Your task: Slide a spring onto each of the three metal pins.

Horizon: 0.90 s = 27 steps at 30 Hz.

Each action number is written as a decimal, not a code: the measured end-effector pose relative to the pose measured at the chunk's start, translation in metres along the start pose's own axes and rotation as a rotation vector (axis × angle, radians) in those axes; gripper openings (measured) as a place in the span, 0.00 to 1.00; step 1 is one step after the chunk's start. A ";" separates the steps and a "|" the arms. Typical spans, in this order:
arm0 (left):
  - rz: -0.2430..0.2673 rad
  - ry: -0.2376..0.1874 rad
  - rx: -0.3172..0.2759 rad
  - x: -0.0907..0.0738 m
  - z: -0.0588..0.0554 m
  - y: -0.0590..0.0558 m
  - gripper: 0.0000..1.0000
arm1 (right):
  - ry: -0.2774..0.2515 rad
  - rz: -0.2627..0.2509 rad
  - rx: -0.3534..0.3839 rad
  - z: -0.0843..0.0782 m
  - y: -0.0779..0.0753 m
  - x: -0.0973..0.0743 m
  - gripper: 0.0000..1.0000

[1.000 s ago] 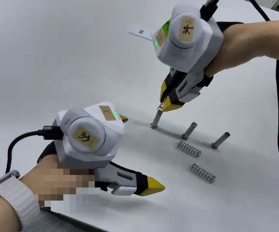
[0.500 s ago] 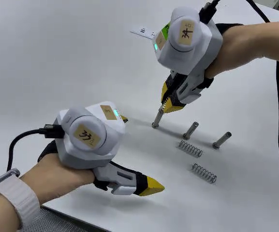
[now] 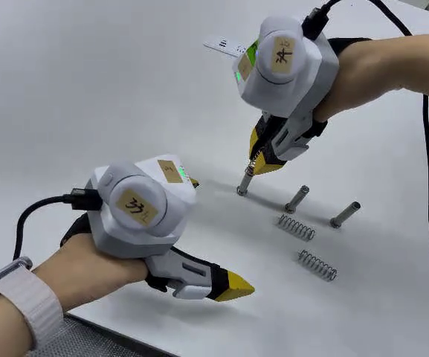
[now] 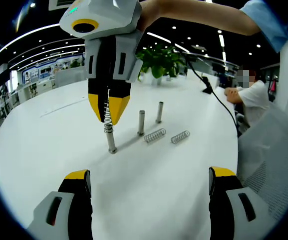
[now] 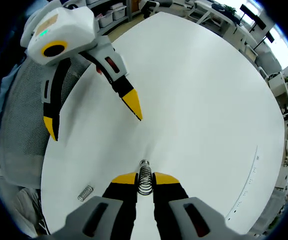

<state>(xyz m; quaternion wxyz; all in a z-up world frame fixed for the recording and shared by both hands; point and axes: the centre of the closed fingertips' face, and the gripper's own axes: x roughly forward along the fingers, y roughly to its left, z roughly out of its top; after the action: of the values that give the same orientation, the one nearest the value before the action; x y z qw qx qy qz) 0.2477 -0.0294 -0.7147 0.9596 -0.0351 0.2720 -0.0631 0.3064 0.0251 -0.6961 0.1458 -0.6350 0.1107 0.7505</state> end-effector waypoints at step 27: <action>-0.008 0.007 -0.010 -0.001 -0.004 0.001 1.00 | 0.025 0.022 -0.008 -0.004 -0.002 0.043 0.13</action>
<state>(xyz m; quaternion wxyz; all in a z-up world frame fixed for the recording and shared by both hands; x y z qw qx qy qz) 0.2448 -0.0284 -0.7172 0.9581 -0.0410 0.2757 -0.0658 0.3045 0.0291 -0.7388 0.1337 -0.6437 0.1167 0.7444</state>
